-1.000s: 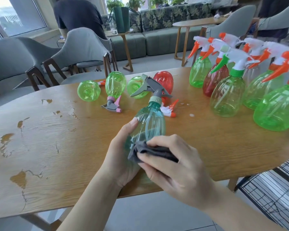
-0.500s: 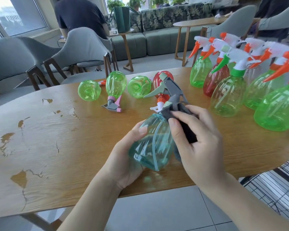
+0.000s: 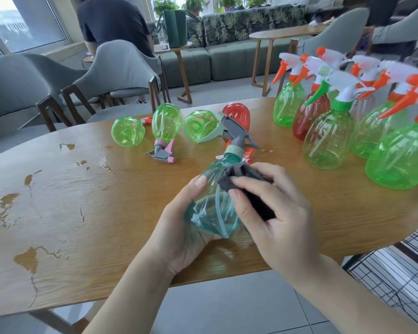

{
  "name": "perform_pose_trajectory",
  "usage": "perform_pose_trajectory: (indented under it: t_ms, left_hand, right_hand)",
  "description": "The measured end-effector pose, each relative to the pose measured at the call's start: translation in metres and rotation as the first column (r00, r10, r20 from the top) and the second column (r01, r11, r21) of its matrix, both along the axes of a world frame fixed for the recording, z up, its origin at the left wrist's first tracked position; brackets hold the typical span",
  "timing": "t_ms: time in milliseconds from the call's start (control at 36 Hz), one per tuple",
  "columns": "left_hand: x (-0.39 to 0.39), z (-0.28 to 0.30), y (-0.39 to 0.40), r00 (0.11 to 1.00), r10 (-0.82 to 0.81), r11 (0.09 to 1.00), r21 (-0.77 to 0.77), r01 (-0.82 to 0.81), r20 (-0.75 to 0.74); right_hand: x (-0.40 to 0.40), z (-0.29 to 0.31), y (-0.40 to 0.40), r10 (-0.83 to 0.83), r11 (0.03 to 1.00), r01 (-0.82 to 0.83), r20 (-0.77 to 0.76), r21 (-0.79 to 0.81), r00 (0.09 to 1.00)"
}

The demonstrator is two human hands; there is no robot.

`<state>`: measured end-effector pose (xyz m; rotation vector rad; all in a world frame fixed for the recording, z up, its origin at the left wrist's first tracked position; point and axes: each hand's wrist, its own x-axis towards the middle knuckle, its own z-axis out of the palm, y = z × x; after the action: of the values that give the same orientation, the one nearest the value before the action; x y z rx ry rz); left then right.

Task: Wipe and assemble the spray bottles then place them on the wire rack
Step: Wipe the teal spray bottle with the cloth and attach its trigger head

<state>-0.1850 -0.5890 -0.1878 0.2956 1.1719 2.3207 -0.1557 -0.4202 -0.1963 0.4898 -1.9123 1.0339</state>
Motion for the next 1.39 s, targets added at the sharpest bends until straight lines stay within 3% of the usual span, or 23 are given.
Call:
perform_pose_trajectory:
  t_ms: [278,389,500,611,694,944,1111,1389]
  left_hand:
    - [-0.001,0.004,-0.001,0.990,0.006,0.991,0.129,-0.025,0.143]
    - [-0.002,0.003,0.000,0.995,-0.009,0.995,0.101,-0.001,0.100]
    - [-0.002,0.003,0.001,0.998,-0.040,0.996,0.079,0.036,0.040]
    - [0.000,0.002,0.001,0.996,-0.085,0.996,0.036,0.085,-0.007]
    - [0.000,0.000,0.000,0.995,-0.102,0.995,0.019,0.103,-0.020]
    - [0.000,0.001,0.000,0.999,-0.041,0.998,0.046,0.041,-0.011]
    - [0.001,0.001,0.000,0.998,-0.043,0.999,-0.011,0.043,-0.040]
    - [0.000,0.004,0.000,0.999,0.038,0.994,0.099,-0.038,0.001]
  right_hand:
    - [0.006,-0.008,-0.011,0.132,0.960,-0.084,-0.168,0.268,0.977]
    - [0.003,-0.006,-0.007,0.114,0.956,-0.056,-0.190,0.289,0.975]
    - [-0.002,0.002,0.001,0.036,0.982,-0.006,-0.156,0.188,0.987]
    - [-0.011,0.009,0.012,-0.069,0.998,0.069,-0.012,-0.001,0.998]
    - [-0.009,0.011,0.011,-0.057,0.994,0.062,0.053,-0.093,0.997]
    - [-0.004,0.001,0.004,-0.001,1.000,0.001,-0.015,0.010,1.000]
    - [-0.006,0.009,0.007,-0.061,0.997,0.062,0.028,-0.044,0.998]
    - [0.001,0.006,0.004,0.168,0.956,-0.159,-0.018,0.246,0.986]
